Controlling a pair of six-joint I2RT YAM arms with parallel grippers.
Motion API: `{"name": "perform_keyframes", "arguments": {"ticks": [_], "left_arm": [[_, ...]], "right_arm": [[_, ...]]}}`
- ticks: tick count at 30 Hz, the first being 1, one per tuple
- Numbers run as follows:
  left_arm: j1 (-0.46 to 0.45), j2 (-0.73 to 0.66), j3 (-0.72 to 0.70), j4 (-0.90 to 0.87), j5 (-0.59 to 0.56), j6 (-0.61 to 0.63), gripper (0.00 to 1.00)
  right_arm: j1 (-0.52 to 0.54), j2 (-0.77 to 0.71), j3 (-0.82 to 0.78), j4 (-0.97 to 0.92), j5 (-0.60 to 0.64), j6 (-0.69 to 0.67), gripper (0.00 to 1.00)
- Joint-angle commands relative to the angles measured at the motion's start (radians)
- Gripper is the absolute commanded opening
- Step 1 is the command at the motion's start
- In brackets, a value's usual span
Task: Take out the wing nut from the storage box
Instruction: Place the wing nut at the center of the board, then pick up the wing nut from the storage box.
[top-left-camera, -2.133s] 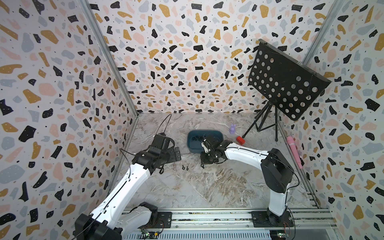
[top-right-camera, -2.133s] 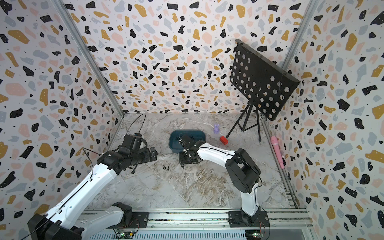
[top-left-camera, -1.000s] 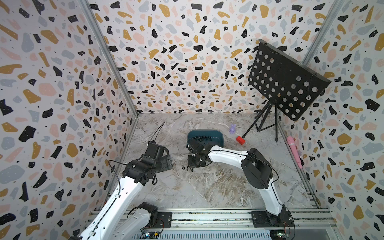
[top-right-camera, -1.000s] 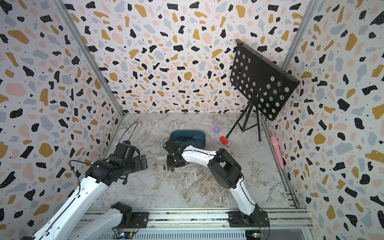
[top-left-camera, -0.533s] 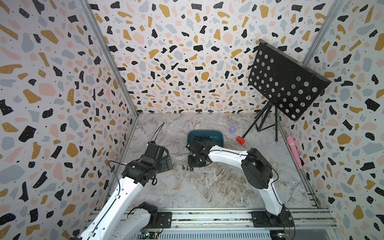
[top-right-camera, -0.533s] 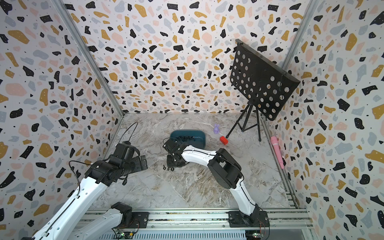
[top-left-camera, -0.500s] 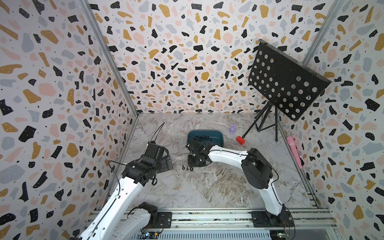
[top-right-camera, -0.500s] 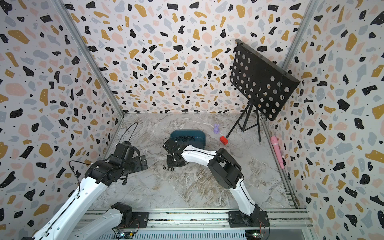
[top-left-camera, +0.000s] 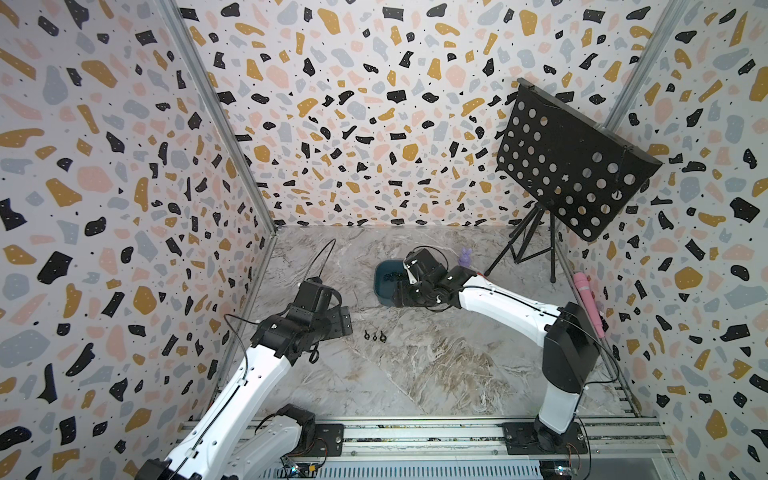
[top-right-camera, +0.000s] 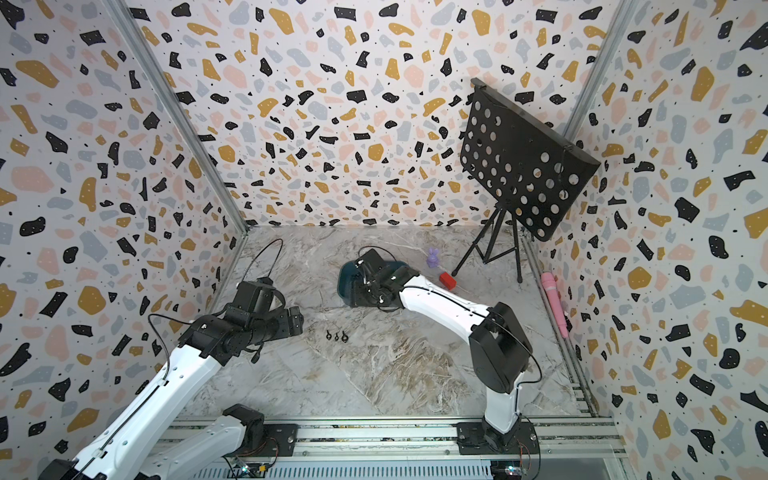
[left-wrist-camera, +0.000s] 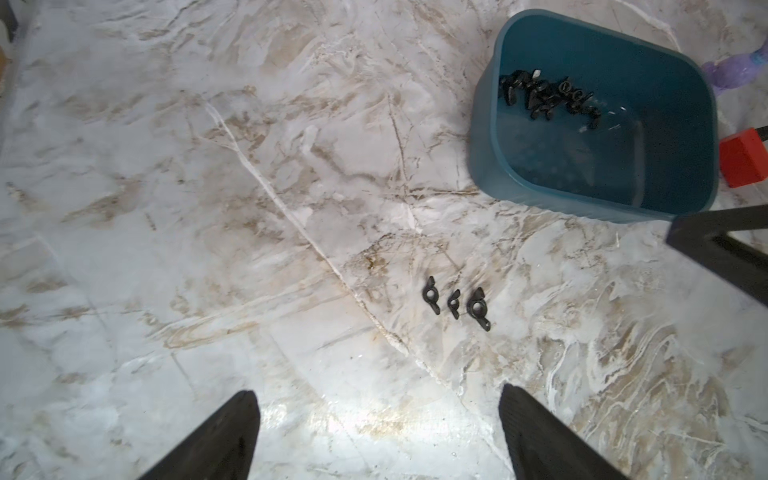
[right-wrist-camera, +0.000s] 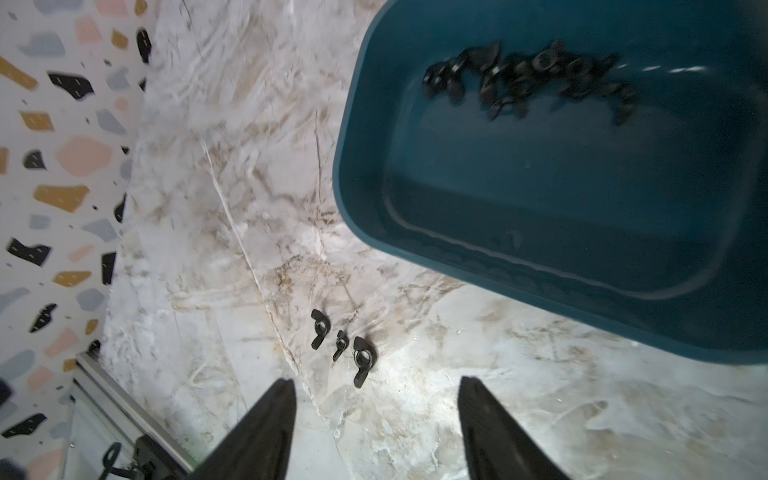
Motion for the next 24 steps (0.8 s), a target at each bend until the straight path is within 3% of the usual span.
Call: {"name": "perform_keyframes", "arguments": {"ticks": [1, 5, 7, 15, 24], "left_arm": [[0.003, 0.046, 0.017, 0.103, 0.079, 0.018, 0.89], [0.001, 0.134, 0.044, 0.147, 0.117, 0.019, 0.84], [0.001, 0.190, 0.069, 0.165, 0.133, 0.022, 0.80], [-0.038, 0.436, 0.222, 0.219, 0.144, 0.065, 0.63], [-0.107, 0.775, 0.492, 0.247, 0.086, 0.229, 0.47]], "right_arm": [[-0.032, -0.090, -0.057, -0.034, 0.039, -0.078, 0.78], [-0.082, -0.172, -0.118, -0.051, 0.060, -0.118, 0.88], [-0.111, -0.209, -0.149, -0.056, 0.058, -0.132, 1.00], [-0.206, -0.313, -0.233, -0.076, 0.047, -0.167, 1.00], [-0.295, -0.379, -0.284, -0.100, 0.018, -0.186, 1.00]]}}
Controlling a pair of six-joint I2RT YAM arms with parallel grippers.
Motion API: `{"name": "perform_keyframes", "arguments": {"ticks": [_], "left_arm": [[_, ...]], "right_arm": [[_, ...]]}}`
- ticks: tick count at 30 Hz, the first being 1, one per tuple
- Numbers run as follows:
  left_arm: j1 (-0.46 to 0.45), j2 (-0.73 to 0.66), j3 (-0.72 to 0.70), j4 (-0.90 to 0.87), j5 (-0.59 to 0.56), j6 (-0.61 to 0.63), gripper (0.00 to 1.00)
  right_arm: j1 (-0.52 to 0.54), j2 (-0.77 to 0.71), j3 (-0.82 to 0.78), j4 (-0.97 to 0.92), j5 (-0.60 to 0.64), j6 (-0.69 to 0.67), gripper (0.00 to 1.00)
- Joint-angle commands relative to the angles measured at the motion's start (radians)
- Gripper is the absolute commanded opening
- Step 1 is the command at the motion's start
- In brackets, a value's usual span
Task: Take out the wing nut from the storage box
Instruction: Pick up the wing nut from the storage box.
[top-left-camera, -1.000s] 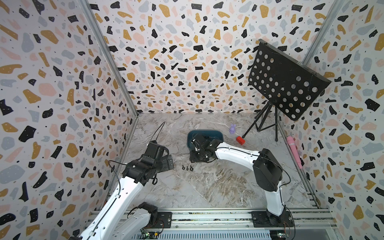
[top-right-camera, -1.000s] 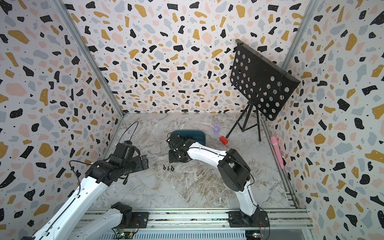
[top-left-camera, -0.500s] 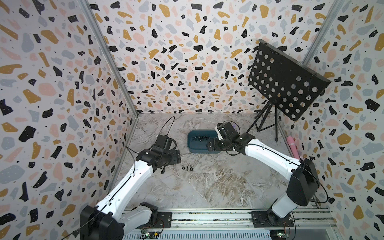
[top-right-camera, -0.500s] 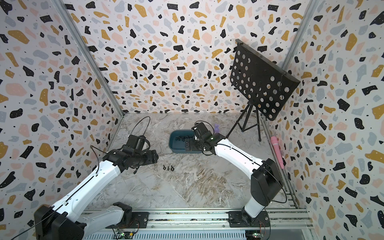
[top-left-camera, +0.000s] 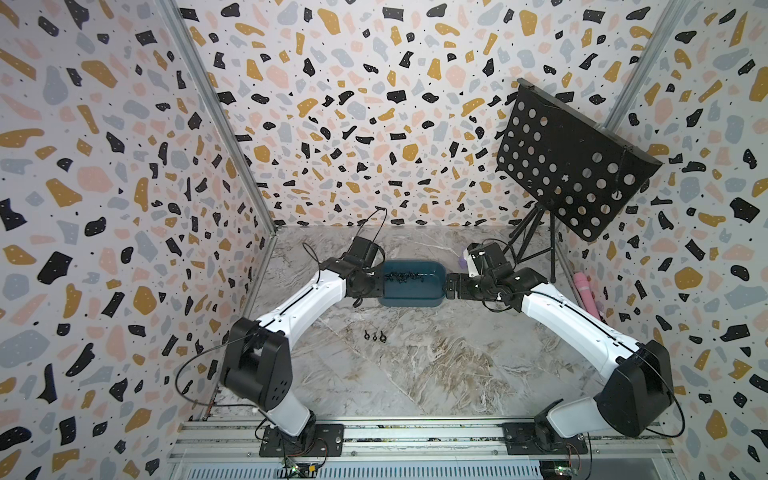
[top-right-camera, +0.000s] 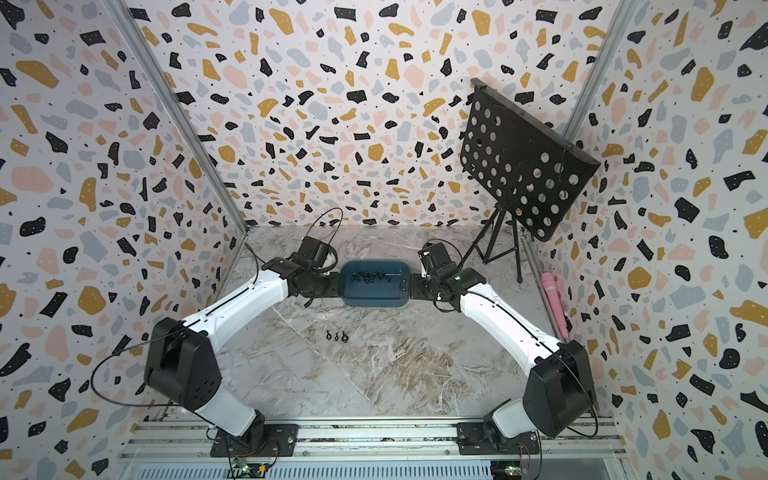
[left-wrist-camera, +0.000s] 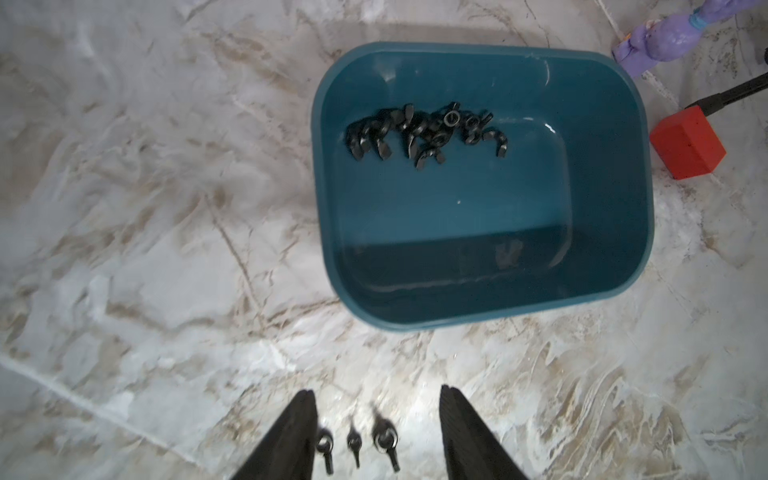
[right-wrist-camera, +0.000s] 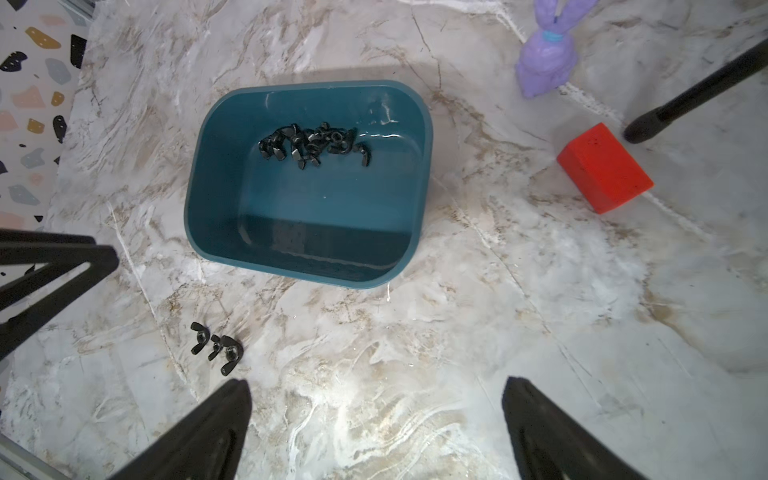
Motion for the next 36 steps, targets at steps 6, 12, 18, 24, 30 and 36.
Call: {"name": "perform_keyframes", "arguments": {"ticks": [6, 12, 18, 24, 30, 36], "left_arm": [[-0.020, 0.262, 0.225, 0.068, -0.055, 0.167, 0.39], [-0.026, 0.409, 0.345, 0.098, -0.104, 0.254, 0.38], [-0.022, 0.504, 0.424, 0.095, -0.170, 0.309, 0.36], [-0.017, 0.565, 0.471, 0.093, -0.158, 0.330, 0.35], [-0.006, 0.598, 0.483, 0.088, -0.158, 0.345, 0.32], [-0.005, 0.627, 0.488, 0.089, -0.151, 0.353, 0.32]], "right_arm": [[-0.050, -0.053, -0.024, -0.047, -0.051, -0.028, 1.00], [-0.070, -0.051, -0.021, -0.049, -0.090, -0.035, 1.00], [-0.083, -0.038, -0.013, -0.050, -0.113, -0.038, 1.00], [-0.097, -0.022, -0.005, -0.055, -0.120, -0.040, 1.00], [-0.106, -0.008, 0.000, -0.055, -0.131, -0.037, 1.00], [-0.109, 0.007, 0.008, -0.055, -0.142, -0.034, 1.00]]}}
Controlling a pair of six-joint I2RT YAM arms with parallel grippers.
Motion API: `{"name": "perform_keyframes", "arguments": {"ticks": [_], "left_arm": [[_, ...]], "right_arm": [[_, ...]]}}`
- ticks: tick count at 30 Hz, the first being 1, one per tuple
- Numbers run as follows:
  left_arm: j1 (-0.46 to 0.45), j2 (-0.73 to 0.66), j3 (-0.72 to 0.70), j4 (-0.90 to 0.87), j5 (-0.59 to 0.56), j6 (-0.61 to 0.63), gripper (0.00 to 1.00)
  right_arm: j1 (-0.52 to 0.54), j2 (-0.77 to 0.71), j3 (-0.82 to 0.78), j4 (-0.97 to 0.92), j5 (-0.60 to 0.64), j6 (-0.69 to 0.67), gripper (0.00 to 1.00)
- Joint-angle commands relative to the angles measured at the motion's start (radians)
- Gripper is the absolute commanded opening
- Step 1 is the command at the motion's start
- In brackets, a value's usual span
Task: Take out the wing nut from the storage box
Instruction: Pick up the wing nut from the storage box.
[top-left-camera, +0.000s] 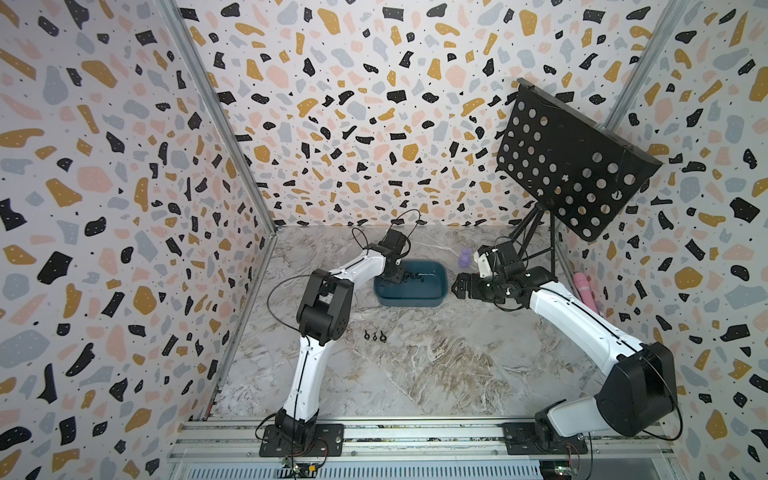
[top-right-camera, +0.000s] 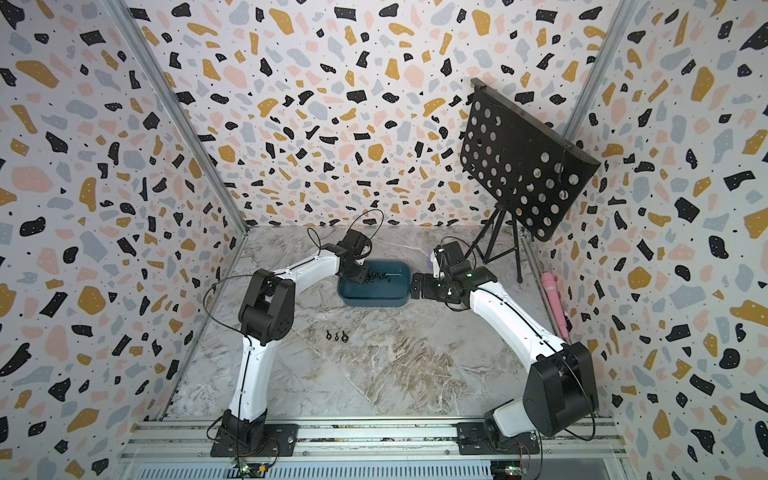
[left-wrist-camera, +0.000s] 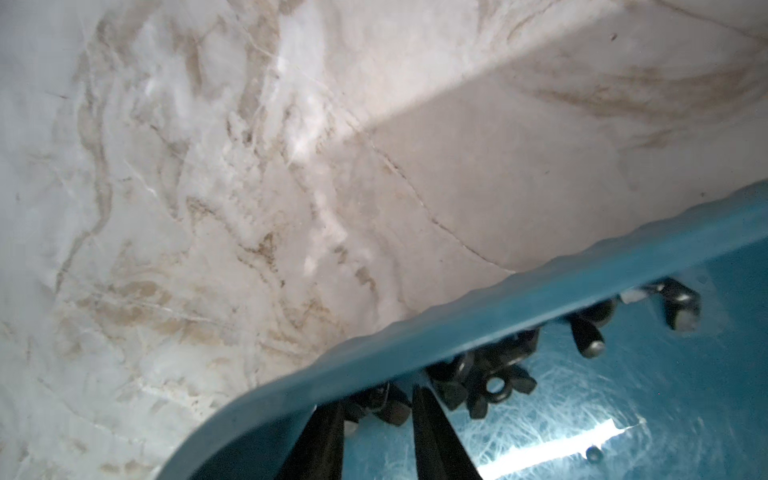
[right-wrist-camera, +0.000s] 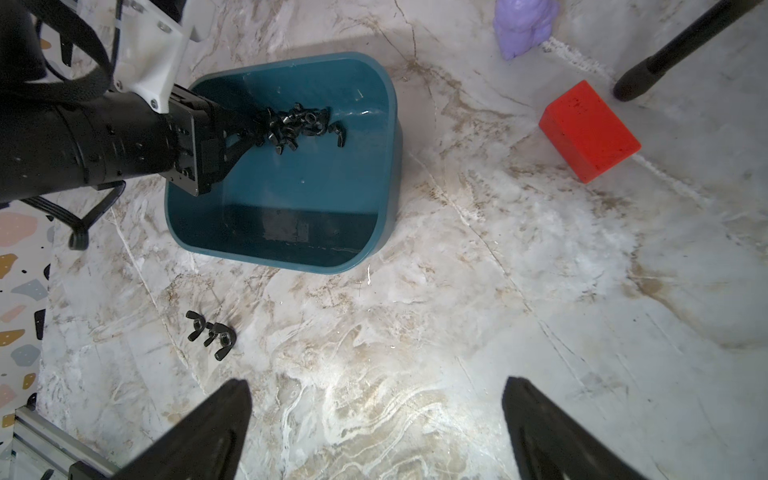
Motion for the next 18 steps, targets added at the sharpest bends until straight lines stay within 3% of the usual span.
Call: {"name": "perform_keyframes", "arguments": {"ticks": [1, 4, 9, 18], "left_arm": [[0.007, 0.022, 0.028, 0.005, -0.002, 0.018, 0.32], [0.007, 0.034, 0.033, 0.005, -0.010, 0.018, 0.31], [0.006, 0.037, 0.051, 0.004, 0.004, 0.017, 0.18], [0.005, -0.070, -0.016, 0.008, 0.064, -0.022, 0.05]], "right_arm": [[-0.004, 0.002, 0.032, -0.029, -0.014, -0.005, 1.00], [-0.005, 0.003, 0.033, -0.031, -0.014, -0.005, 1.00], [-0.005, 0.007, 0.033, -0.032, -0.020, -0.002, 1.00], [-0.005, 0.008, 0.029, -0.023, -0.039, 0.004, 1.00]]}}
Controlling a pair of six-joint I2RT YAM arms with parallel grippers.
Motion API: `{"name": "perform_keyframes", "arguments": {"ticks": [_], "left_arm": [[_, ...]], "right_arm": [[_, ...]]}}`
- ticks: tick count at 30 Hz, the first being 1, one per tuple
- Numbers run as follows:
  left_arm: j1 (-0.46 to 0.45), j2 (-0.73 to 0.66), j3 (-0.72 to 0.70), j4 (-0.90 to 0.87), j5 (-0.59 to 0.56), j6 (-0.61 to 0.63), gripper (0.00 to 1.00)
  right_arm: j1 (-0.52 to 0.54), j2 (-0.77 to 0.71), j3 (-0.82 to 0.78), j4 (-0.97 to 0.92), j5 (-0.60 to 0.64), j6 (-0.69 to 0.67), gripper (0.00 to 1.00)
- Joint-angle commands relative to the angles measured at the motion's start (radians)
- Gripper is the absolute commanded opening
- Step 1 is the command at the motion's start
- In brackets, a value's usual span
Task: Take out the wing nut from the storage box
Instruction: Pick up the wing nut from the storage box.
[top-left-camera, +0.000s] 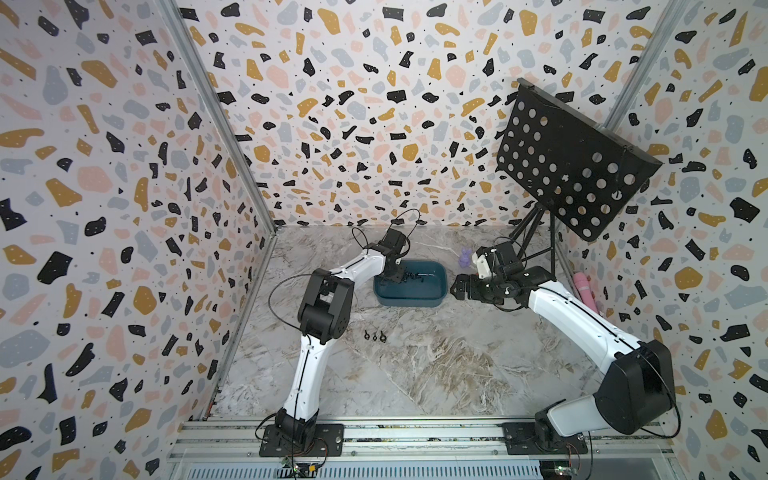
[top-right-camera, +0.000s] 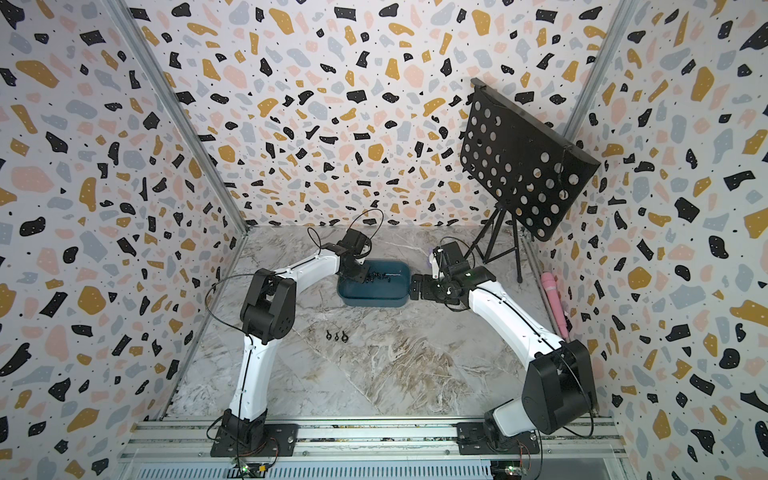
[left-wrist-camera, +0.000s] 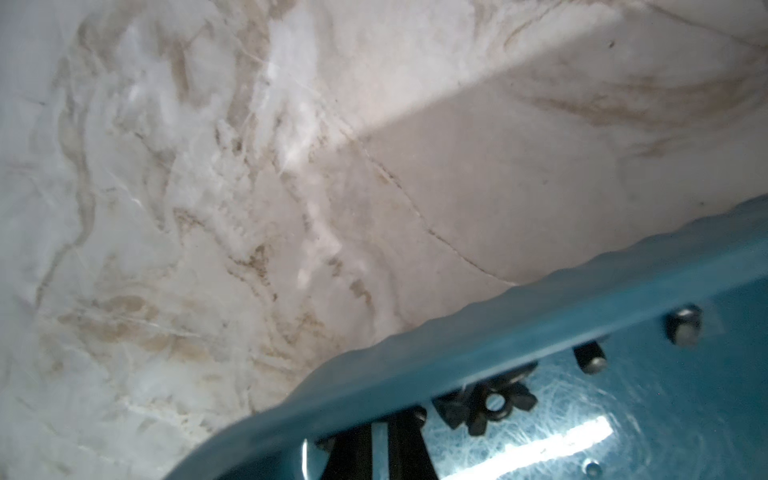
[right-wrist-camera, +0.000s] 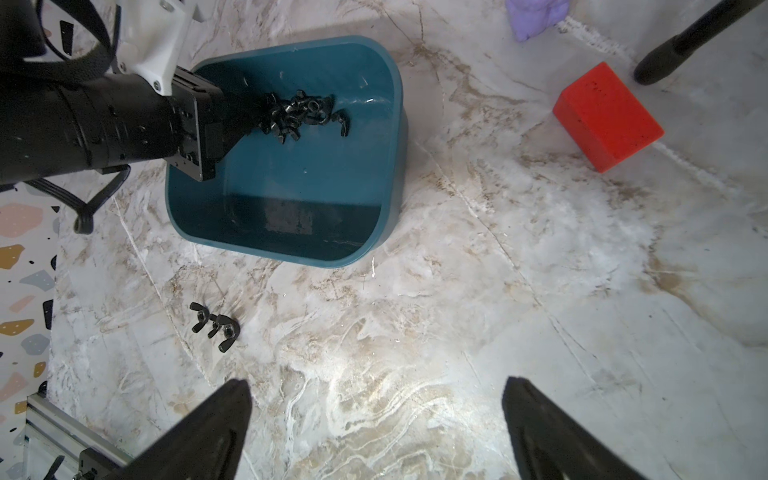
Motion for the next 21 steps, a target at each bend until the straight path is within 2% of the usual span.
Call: {"name": "perform_keyframes", "arguments": {"ticks": [1, 7, 14, 21], "left_arm": [[0.002, -0.091, -0.038, 0.010, 0.044, -0.025, 0.04], [-0.002, -0.208, -0.146, 0.035, 0.105, -0.068, 0.04], [-0.007, -0.365, -0.306, 0.107, 0.265, -0.165, 0.04], [-0.012, -0.492, -0.428, 0.178, 0.450, -0.265, 0.04]], "right_arm": [[-0.003, 0.001, 0.030, -0.014, -0.017, 0.005, 1.00], [-0.003, -0.005, 0.021, 0.006, -0.043, 0.014, 1.00], [-0.003, -0.008, 0.024, 0.040, -0.098, 0.003, 1.00], [-0.003, 0.029, 0.065, 0.080, -0.195, -0.008, 0.84]]}}
